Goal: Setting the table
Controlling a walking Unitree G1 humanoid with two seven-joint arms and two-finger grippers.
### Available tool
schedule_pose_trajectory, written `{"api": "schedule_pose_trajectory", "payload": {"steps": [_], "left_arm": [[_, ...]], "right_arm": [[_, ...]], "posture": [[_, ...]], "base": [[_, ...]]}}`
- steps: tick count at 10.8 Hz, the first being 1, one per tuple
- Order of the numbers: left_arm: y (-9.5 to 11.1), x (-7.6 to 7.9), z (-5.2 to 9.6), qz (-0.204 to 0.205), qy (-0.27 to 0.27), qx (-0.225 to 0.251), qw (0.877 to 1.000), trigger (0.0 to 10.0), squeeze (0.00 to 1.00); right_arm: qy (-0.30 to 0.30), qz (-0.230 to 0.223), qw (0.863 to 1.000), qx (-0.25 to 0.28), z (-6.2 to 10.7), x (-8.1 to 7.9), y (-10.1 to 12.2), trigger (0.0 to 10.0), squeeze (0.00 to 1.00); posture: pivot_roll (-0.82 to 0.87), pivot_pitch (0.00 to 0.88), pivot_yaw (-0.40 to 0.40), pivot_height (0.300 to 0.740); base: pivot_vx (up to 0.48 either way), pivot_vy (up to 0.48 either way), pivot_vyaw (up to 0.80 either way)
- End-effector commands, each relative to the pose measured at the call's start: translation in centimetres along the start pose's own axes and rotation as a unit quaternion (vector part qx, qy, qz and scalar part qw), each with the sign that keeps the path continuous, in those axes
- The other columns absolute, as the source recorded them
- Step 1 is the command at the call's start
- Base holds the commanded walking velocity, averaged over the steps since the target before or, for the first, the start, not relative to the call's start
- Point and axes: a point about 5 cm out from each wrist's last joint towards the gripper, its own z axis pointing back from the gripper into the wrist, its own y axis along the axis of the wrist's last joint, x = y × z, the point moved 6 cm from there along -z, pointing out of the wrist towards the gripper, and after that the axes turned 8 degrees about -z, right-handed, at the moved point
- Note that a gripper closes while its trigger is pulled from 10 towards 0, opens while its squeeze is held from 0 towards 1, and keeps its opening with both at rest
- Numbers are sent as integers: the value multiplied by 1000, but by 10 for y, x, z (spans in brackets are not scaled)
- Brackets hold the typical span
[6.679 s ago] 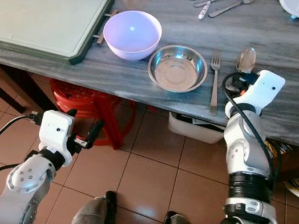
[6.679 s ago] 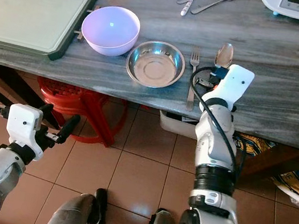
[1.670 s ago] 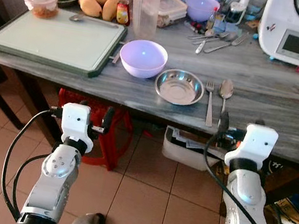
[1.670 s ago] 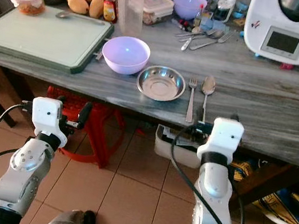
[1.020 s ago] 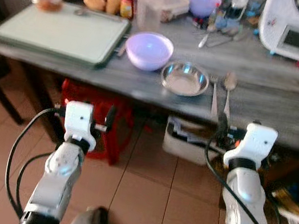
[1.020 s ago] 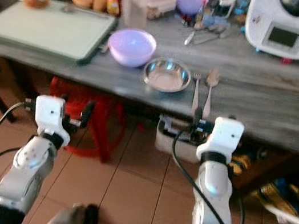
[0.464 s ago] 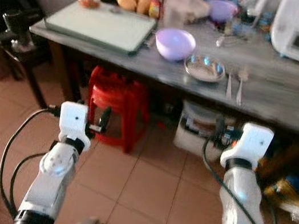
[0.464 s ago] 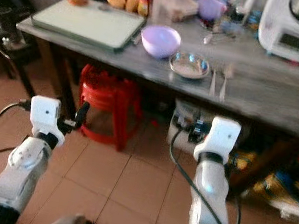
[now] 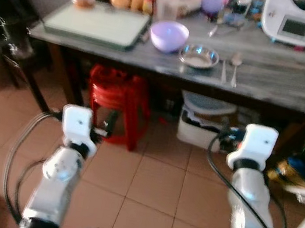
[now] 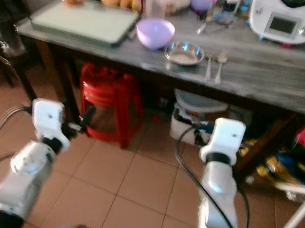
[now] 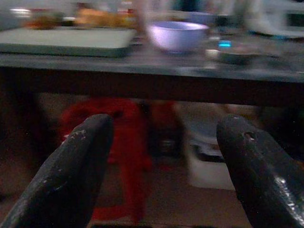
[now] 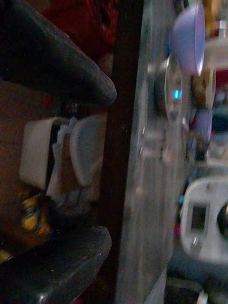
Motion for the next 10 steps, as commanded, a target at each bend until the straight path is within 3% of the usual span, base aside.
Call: {"api": "schedule_pose_trajectory", "payload": {"steps": [1,2,3,7,8,9,10], "left_arm": [[4,-4,1,-5,0,7,1000,10000,0],[3,-3,1,-3,-3,6,1000,10000,0],[2,-1,3,-1,-6,4,1000,10000,0],[4,-2,3,1,-5,5,1000,10000,0],[3,-1,4,2,-7,4,1000,10000,0],[3,0,5,2,-9,3,1000,10000,0],[3,-1,4,0,-9,3,1000,10000,0]], "right_arm": [[3,-7,1000,-17,1,-1,-7,10000,1000],[18,-27,999,-33,2,-5,-11,10000,1000],[16,-48,999,-9,4,-4,-2,10000,1000],[30,-56,998,-4,1,-8,3,10000,1000],[42,-53,998,4,-1,-12,7,10000,733],[44,-54,998,2,-2,-13,7,10000,71],[45,-58,997,-1,-2,-14,6,10000,0]], "posture": [[-76,46,39,740],[-76,49,40,740],[-75,58,40,740],[-74,72,35,740],[-74,72,41,740],[-74,72,40,740],[-74,72,40,740]], "base": [[0,-296,0],[0,-304,0],[0,-439,0],[0,-461,0],[0,-480,0],[0,-480,0],[0,-480,-800]]}}
